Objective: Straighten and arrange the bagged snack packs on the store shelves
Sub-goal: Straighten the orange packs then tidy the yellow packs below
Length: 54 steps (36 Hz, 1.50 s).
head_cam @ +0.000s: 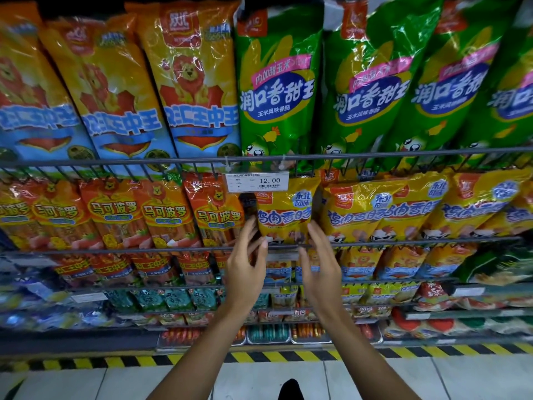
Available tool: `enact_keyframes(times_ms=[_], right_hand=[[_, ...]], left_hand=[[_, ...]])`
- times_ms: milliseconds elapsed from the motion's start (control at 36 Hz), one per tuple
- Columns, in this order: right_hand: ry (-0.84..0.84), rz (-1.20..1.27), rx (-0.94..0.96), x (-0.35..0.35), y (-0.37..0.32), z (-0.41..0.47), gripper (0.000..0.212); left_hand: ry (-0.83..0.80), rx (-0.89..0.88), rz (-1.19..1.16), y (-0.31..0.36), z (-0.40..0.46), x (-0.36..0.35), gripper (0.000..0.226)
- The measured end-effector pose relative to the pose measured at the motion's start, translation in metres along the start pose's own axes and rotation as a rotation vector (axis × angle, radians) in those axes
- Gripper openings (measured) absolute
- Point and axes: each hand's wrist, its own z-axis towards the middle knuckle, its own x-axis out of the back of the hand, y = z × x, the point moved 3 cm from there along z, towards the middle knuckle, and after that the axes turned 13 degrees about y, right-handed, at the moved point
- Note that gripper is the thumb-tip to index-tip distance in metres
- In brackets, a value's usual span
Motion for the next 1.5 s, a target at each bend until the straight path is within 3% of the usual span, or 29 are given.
enact_keyframes(times_ms=[167,389,444,500,583,722,889,1000,1167,1278,1389,1500], right_hand=[[-0.13,-0.108,0.119,-0.008,-0.003,0.004,0.064],[-0.126,-0.15,0.151,-0.011,-0.001,0.012,0.07],[-0.131,-0.126,0.244,-0.009,-0.009,0.01,0.069],[-0.153,-0.158,0.351,-0.012,-0.014,0.008,0.065],[-0.168,-0.239,0.35,-0.019,-0.007,0.014,0.064],[-0.179,-0.314,0.404,-0.022,0.004,0.029,0.065],[-0.201,-0.307,0.388,-0.022,-0.003,0.033,0.069],[-0.168,-0.234,0.354,-0.005,-0.004,0.026,0.06],[0.12,-0.055,0.174,0.058,0.002,0.019,0.053],[0.343,-0.021,-0.077,0.092,0.02,0.035,0.045],[0.3,-0.052,-0.235,0.104,0.04,0.06,0.045],[0.21,-0.106,-0.213,0.116,0.049,0.075,0.031]], left_hand=[[-0.236,-0.194,0.179,0.0,0.0,-0.01,0.065],[-0.2,-0.288,0.253,0.008,0.011,-0.014,0.07],[-0.174,-0.405,0.231,0.01,0.006,-0.013,0.064],[-0.229,-0.546,0.287,0.013,0.001,-0.016,0.061],[-0.325,-0.593,0.392,0.01,0.005,-0.022,0.066],[-0.316,-0.668,0.535,0.004,0.023,-0.026,0.068],[-0.295,-0.61,0.539,0.007,0.02,-0.028,0.075],[-0.314,-0.582,0.478,0.011,0.015,-0.025,0.067],[-0.27,-0.497,0.28,0.023,0.009,-0.023,0.06],[-0.31,-0.257,0.134,0.046,0.0,-0.042,0.059],[-0.246,-0.08,0.151,0.06,-0.004,-0.071,0.062],[-0.175,0.036,0.229,0.061,-0.002,-0.1,0.066]])
